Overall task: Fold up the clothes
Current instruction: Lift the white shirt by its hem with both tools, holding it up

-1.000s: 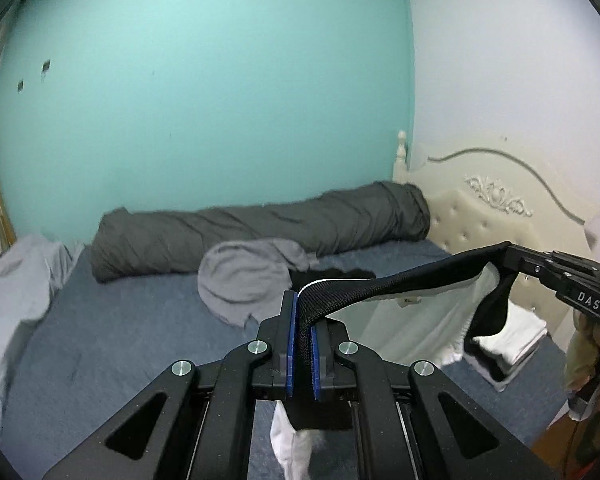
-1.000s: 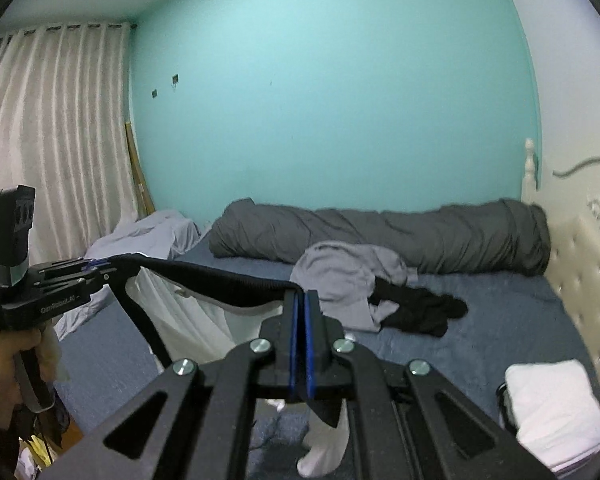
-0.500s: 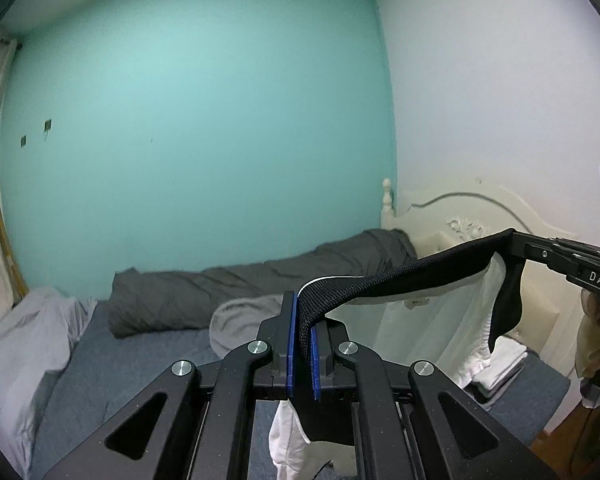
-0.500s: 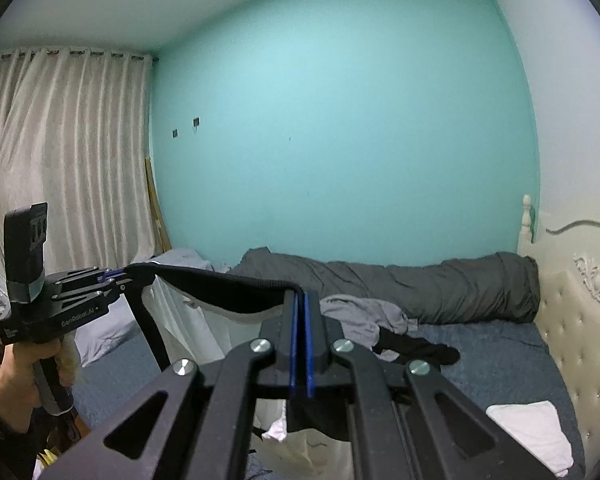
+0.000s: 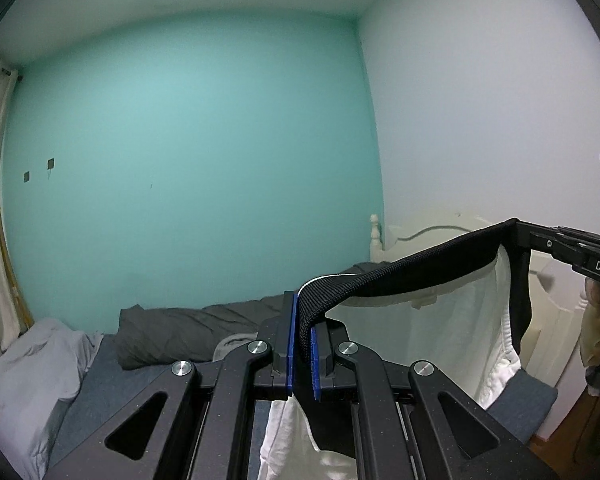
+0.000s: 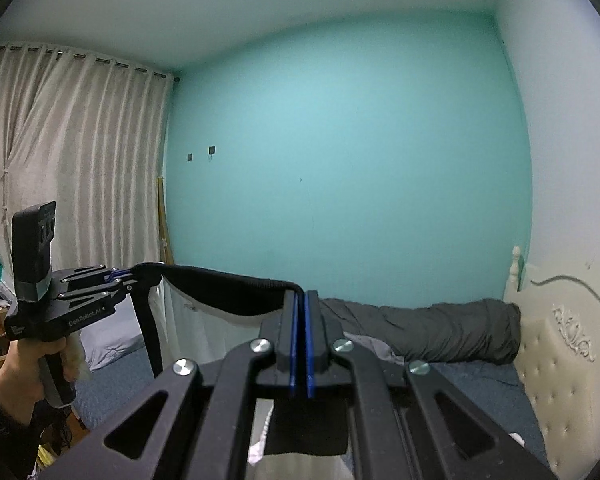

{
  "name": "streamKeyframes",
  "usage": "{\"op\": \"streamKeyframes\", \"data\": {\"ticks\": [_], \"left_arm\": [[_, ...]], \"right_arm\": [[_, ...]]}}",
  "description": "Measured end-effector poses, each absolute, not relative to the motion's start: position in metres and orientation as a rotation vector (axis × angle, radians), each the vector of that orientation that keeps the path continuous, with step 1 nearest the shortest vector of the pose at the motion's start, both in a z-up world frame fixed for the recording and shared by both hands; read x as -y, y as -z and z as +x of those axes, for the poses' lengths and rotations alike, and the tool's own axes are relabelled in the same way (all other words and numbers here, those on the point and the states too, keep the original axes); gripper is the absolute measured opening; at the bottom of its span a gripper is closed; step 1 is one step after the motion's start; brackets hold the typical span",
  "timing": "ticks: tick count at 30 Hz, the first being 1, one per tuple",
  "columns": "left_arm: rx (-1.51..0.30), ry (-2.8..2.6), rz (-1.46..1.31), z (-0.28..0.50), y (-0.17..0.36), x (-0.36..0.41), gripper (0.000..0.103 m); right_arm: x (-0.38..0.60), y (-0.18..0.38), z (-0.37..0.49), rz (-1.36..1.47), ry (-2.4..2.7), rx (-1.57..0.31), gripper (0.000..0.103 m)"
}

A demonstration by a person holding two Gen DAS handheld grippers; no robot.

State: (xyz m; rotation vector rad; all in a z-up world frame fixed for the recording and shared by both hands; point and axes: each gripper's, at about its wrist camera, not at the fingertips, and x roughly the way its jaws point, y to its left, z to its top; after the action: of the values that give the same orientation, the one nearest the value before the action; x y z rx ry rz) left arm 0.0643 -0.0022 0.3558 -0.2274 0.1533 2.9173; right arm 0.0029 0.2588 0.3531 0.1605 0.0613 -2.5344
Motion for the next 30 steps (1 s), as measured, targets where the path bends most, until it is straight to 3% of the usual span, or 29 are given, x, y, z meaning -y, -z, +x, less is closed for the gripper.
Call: {"op": "streamKeyframes", "data": {"ticks": [13,30], "left_arm": [[-0.164,-2.896,-0.407,0.022,-0.309,0.015,0.006],[-0.141,-2.911,-0.656,-0.079,-0.225,0.019,0.006]], "right_arm": [[-0.258,-0.323,-0.006,0.295,2.573,-0.090,0.003],[-0.242,-0.245,-0.105,0.541,2.569,-0.091,0.003]]}}
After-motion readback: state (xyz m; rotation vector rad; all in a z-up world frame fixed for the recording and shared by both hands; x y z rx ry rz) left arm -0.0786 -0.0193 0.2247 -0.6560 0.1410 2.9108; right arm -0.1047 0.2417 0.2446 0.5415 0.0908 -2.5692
